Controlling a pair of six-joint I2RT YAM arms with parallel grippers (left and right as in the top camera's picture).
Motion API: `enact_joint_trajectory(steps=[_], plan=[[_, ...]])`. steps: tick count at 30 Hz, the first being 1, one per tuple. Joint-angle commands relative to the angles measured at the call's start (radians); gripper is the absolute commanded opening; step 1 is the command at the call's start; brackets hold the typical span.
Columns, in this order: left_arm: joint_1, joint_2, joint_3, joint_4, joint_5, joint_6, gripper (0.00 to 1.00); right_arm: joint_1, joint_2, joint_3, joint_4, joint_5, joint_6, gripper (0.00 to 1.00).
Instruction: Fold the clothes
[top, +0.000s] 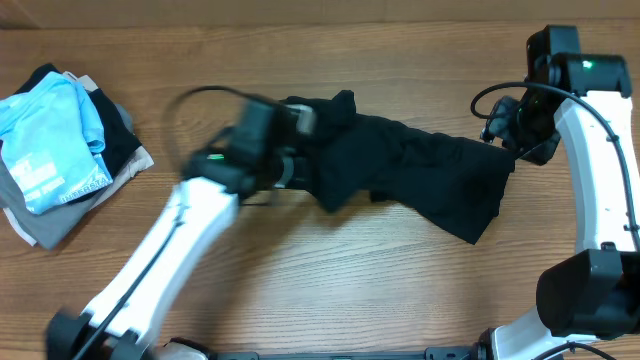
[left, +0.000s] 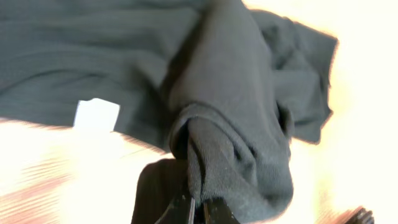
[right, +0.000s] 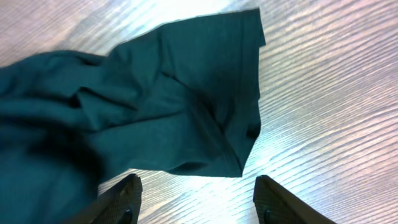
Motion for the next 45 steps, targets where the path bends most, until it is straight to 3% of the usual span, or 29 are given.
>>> enact_joint_trajectory(steps=[1,4,6,8,19,25,30,38,42,44,45], plan=[[0.101,-0.083,0.008,-0.138,-0.014,0.046,0.04,-0.01,-0.024,-0.078,0.011,0.013,0.018,0.59],[0.143,-0.104,0.008,-0.255,-0.031,0.065,0.04,-0.011,-0.024,-0.156,0.022,0.013,0.021,0.51],[0.176,-0.109,0.008,-0.375,-0.142,0.058,0.04,-0.011,-0.024,-0.244,0.063,0.001,0.023,0.36],[0.204,-0.109,0.008,-0.43,-0.233,0.027,0.04,-0.011,-0.024,-0.314,0.116,-0.006,0.043,0.28],[0.402,-0.109,0.008,-0.488,-0.329,-0.121,0.04,-0.026,-0.023,-0.614,0.504,-0.024,0.103,0.24],[0.407,-0.108,0.007,-0.539,-0.328,-0.12,0.04,-0.026,0.032,-0.682,0.564,-0.077,0.103,0.15],[0.407,-0.108,0.007,-0.547,-0.328,-0.119,0.04,-0.026,0.066,-0.698,0.657,-0.066,0.103,0.15],[0.407,-0.108,0.007,-0.555,-0.328,-0.116,0.04,-0.05,0.073,-0.697,0.999,0.089,0.081,0.13],[0.406,-0.108,0.007,-0.571,-0.32,-0.116,0.04,-0.133,0.073,-0.661,1.091,0.028,0.076,0.14],[0.406,-0.108,0.007,-0.574,-0.32,-0.116,0.04,-0.17,0.072,-0.624,1.041,-0.113,0.028,0.22],[0.406,-0.108,0.007,-0.573,-0.32,-0.116,0.04,-0.192,0.072,-0.568,0.927,-0.252,-0.035,0.38]])
